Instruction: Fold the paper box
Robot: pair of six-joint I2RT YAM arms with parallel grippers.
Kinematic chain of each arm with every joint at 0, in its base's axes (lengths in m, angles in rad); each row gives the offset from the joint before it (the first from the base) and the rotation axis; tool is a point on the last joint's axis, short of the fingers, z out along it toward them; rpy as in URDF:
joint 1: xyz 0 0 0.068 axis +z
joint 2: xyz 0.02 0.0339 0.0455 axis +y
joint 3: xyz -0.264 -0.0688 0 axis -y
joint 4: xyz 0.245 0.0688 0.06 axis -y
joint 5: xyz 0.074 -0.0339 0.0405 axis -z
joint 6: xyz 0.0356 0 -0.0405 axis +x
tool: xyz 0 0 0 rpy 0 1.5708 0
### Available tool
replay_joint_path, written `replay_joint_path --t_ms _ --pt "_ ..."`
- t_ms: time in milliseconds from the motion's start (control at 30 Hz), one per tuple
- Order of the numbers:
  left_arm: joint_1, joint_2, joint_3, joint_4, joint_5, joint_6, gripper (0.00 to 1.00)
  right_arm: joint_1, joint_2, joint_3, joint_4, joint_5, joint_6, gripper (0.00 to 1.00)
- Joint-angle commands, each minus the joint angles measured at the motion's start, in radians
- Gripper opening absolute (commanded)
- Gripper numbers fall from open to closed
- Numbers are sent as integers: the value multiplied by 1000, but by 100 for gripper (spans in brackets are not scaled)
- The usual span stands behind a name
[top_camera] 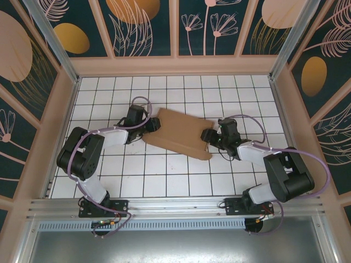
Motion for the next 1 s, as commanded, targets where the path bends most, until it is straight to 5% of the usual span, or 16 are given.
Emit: replay_joint_path --t_ms 0,200,367,500,633,767,967 --pt "0 104 92 -181 5 61 42 85 25 -19 -115 -24 -6 63" --pt "9 99 225 -244 -74 125 54 214 -18 -10 -81 -76 35 77" --pt "18 -118 212 -285 -185 140 59 209 -108 43 -291 112 -30 81" --pt "18 -319 124 -300 -226 43 58 206 -236 54 -353 259 -113 85" --pt "15 -460 -45 -240 -142 -183 52 238 -289 94 -287 219 -307 85" --pt "8 -587 -207 -153 -146 -380 52 291 -123 288 -351 194 -505 88" --pt "13 -695 -175 -279 -328 -293 55 497 171 498 -394 357 -882 96"
